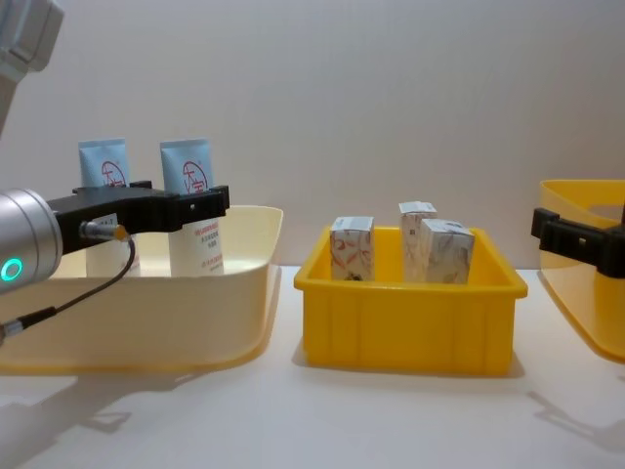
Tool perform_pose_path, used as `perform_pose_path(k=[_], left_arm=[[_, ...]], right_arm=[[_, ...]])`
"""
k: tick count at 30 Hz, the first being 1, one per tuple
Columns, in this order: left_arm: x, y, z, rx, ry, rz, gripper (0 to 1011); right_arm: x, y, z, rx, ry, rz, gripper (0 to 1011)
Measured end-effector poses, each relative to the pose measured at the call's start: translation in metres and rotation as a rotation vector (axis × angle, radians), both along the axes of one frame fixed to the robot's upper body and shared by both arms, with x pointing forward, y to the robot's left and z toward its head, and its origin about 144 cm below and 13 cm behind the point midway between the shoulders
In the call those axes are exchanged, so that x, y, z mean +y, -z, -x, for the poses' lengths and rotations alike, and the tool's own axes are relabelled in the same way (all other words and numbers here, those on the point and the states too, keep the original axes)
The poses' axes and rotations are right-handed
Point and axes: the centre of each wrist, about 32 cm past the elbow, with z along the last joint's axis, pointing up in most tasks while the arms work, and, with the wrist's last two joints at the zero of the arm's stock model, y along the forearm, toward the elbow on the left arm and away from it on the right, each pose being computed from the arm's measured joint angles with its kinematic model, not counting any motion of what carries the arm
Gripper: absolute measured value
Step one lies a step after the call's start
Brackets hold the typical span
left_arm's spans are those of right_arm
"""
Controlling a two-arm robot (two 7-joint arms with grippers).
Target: Bimanual collaborative sorting of washing and personal care products
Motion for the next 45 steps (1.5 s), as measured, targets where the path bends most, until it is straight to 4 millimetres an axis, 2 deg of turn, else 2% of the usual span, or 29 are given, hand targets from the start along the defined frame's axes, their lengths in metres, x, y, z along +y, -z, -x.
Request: perform_pose_path(k=[16,33,38,45], left_arm=[[0.001,0.000,-0.036,0.082,0.024,0.069,1003],[-0.008,0.003,-0.058,0.113,0.038,0.058,1003],[-0.010,0.003,-0.061,0.114,0.040,0.055,927],[-0.011,0.004,-0.063,0.116,0.041,0.053,715]], right_arm=[[0.000,0.000,0.000,0.000,0.000,0.000,1001],[0.000,0.000,0.000,0.000,0.000,0.000,1001],[0.000,0.000,0.000,0.000,0.000,0.000,1001],[0.000,0.000,0.000,0.000,0.000,0.000,1001]])
